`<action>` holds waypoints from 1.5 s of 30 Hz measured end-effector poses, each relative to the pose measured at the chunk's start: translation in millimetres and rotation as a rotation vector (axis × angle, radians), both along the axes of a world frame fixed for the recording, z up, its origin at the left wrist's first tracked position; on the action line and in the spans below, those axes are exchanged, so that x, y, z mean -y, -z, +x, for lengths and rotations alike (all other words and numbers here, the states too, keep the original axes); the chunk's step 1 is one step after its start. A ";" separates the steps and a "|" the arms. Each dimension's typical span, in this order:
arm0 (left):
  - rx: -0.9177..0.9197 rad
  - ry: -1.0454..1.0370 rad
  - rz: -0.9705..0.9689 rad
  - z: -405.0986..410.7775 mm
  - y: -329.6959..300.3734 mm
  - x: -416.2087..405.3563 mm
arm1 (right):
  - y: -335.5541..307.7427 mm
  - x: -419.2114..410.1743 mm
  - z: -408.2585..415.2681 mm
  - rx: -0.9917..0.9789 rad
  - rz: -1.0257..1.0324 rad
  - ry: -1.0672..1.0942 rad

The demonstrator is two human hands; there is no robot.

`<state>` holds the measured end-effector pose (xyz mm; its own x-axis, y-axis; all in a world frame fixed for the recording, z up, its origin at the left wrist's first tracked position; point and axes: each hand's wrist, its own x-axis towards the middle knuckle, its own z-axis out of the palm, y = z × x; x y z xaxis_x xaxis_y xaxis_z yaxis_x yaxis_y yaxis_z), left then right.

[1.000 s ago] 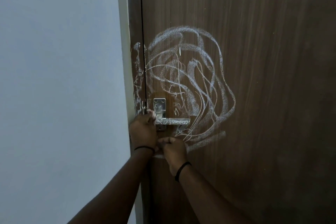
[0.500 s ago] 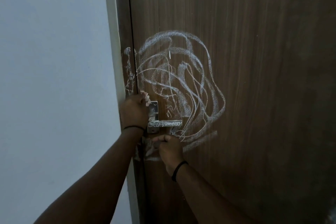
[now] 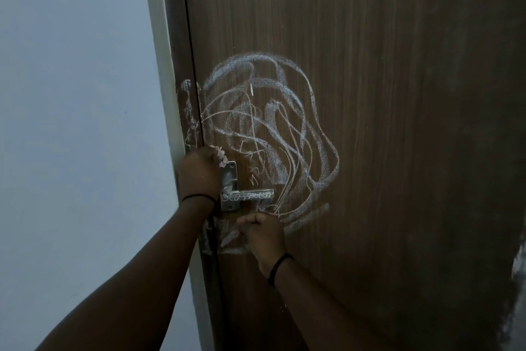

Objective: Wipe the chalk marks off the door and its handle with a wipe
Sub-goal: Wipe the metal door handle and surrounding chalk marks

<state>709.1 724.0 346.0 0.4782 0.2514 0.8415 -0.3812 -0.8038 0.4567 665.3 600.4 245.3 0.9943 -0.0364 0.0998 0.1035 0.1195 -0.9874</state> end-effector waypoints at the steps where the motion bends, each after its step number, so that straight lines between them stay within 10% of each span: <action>1: 0.007 0.007 0.001 -1.1 3.1 -0.1 | 0.4 0.7 -1.5 0.008 -0.016 0.016; 10: 0.052 0.026 -0.255 -30.9 14.4 0.6 | -13.5 7.3 -13.2 0.407 -0.107 0.253; 19: -0.447 0.781 -0.403 -57.2 -22.4 3.4 | -85.2 15.3 -4.2 0.761 -0.269 0.197; 28: -0.290 0.210 -0.574 -28.5 23.8 7.1 | -82.0 19.1 32.2 0.694 -0.637 0.336; 45: -0.199 0.354 -0.748 0.6 32.1 0.4 | -108.4 -14.8 51.8 0.909 -1.201 0.302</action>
